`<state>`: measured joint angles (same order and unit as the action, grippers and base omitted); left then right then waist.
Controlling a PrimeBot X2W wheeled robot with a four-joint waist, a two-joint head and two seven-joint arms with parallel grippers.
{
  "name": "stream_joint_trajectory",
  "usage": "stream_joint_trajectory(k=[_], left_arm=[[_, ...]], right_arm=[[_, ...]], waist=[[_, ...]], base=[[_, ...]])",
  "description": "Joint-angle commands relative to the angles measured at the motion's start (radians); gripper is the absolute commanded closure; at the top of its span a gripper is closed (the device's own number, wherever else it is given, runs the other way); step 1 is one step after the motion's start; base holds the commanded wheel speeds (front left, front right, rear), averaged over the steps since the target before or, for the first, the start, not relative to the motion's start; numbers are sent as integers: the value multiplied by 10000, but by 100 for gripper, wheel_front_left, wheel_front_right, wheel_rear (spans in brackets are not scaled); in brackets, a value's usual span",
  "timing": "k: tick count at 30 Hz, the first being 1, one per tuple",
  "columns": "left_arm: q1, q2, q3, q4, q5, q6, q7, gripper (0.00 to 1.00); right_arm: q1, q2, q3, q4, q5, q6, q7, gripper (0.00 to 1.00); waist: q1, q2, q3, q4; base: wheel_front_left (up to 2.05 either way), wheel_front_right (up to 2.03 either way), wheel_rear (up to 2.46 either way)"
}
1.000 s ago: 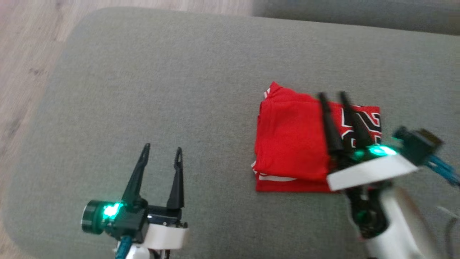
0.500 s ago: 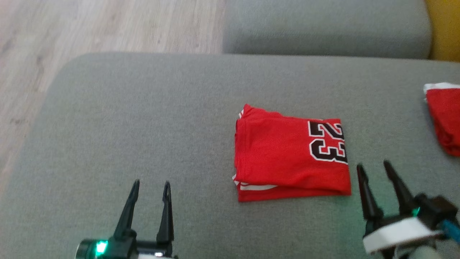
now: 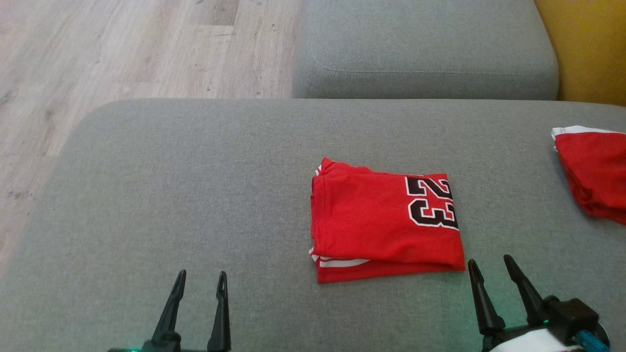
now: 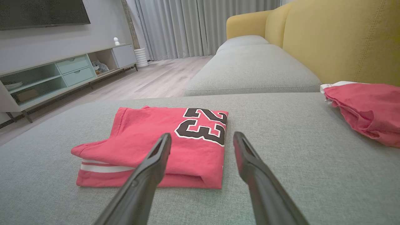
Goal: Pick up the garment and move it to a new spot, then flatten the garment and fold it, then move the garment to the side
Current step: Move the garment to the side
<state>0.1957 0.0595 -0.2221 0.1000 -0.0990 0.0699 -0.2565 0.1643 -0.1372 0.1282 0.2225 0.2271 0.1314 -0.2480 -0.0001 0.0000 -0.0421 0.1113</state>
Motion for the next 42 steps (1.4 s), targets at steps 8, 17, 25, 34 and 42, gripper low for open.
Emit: stream_joint_trajectory(k=[8,17,25,34,42], left_arm=[[-254,-83,453,-103,-64,-69,-53,0],[-189,-89,516,-37,-178,-32,-53,0],[-166,-91,561,-85,-263,34,-53,0],[-295,-92,452,-256,-399,219,-53,0],[-676,-92,359,-873,-438,621,-53,0]], right_arm=[[-251,-50,203,-222,-146,-7,-136,0],[-234,89,102,-213,-155,-7,-137,0],[-170,243,40,-289,-186,-7,-137,0],[-288,339,-68,-234,-274,-7,-137,0],[-1480,356,30,390,-307,-7,-137,0]], waist=[[1,0,-99,-3],[1,0,-270,-107],[1,0,-294,-195],[1,0,101,-186],[1,0,931,-108]], base=[[0,0,0],[0,0,0],[0,0,0],[0,0,0],[0,0,0]])
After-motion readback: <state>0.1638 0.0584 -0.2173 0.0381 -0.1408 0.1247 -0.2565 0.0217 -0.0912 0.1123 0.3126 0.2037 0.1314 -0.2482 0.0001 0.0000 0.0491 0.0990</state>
